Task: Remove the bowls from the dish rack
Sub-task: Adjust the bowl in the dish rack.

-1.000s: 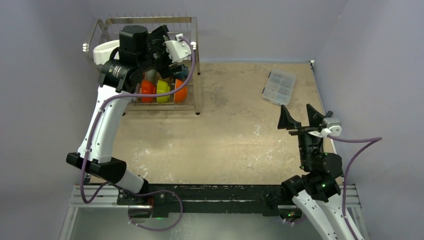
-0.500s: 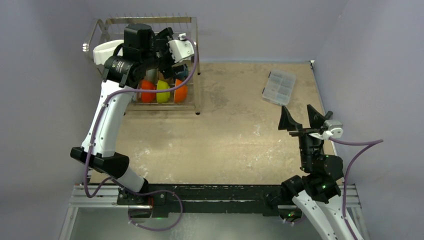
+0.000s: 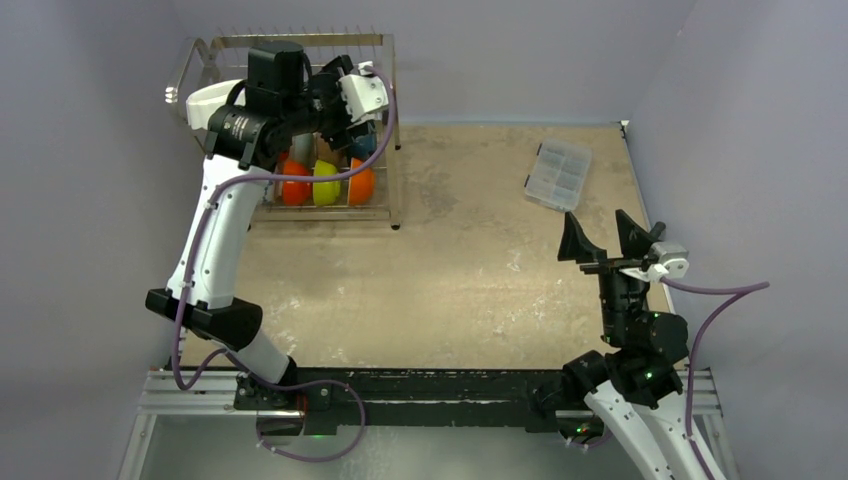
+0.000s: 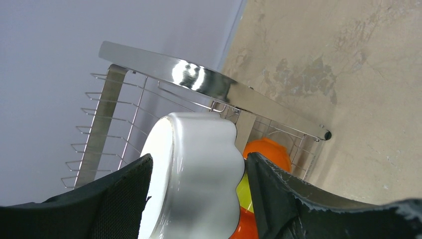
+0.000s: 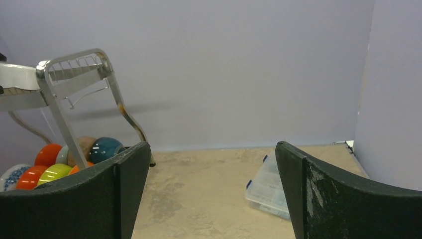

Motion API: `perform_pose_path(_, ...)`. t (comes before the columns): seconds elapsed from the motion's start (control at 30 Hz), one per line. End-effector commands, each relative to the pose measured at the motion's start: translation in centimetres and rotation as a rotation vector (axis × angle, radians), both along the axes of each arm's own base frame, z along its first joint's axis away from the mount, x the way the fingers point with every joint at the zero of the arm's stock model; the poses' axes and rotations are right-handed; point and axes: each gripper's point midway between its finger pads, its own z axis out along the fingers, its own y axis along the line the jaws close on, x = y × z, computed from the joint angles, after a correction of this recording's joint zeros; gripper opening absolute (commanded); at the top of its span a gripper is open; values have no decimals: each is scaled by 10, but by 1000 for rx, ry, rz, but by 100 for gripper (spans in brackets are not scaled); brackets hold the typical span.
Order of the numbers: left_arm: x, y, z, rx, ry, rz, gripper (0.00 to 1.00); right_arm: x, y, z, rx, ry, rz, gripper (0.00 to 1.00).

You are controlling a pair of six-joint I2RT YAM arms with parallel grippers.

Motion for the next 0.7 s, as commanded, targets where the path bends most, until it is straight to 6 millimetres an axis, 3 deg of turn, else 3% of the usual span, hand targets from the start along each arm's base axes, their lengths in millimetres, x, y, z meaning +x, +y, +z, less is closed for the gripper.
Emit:
perform_pose_path(0.0,-5,-6,12,-45,-4,-31,68,-5,-4,12,14,-46,-12,99)
perform_pose_path(0.33,7,-2,-1,-19,19,13,69,-5,-5,11,14,-44,-14,99)
perform_pose_path(0.57,5,-6,7,-35,3,-13,66,-5,-4,11,12,-42,-12,99)
perform_pose_path(0.6,4,-7,9,-39,-1,-18,65,-5,-4,11,12,-43,-13,99)
perform_pose_path(0.67,2,-8,14,-47,-11,-29,51,-5,-4,11,12,-44,-13,99)
